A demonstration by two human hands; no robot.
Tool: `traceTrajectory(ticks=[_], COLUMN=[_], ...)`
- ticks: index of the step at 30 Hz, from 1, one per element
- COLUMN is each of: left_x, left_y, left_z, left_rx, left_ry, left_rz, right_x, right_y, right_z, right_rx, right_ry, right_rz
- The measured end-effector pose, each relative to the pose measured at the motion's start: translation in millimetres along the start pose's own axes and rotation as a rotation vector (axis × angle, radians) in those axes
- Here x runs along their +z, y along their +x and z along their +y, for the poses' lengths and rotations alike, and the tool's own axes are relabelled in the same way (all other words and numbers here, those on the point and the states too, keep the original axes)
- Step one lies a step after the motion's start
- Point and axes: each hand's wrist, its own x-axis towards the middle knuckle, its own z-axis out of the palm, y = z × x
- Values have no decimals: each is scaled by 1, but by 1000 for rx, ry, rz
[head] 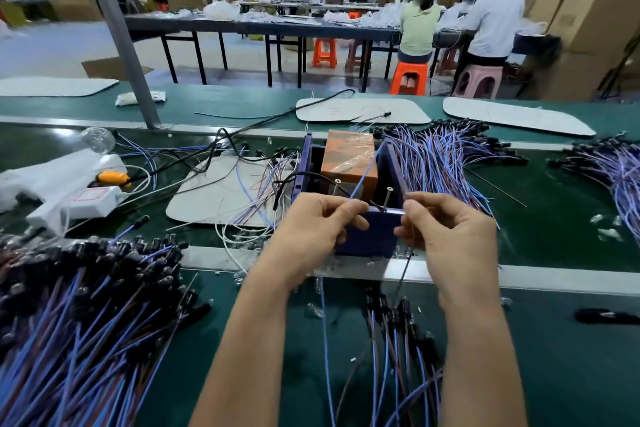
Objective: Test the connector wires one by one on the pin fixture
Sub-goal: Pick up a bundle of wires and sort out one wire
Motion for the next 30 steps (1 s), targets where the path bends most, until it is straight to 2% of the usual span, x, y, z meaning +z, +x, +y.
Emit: traceTrajectory(ticks=[3, 7, 14, 30], left_x=[-16, -39, -44, -49], left_y=[-1, -7, -7, -6], left_z=[-5, -12, -18, -24], left_rx=[-28, -126, -173, -257], left_ry=[151, 296, 320, 376], left_rz=[116, 107, 133, 112], right_x=[-9, -12, -9, -14], right_y=[2, 2, 1, 0], right_z=[13, 22, 25, 23], right_rx=[101, 144, 142, 190], right_ry=[-172, -268, -323, -275], right_rz=[-27, -59, -65, -113])
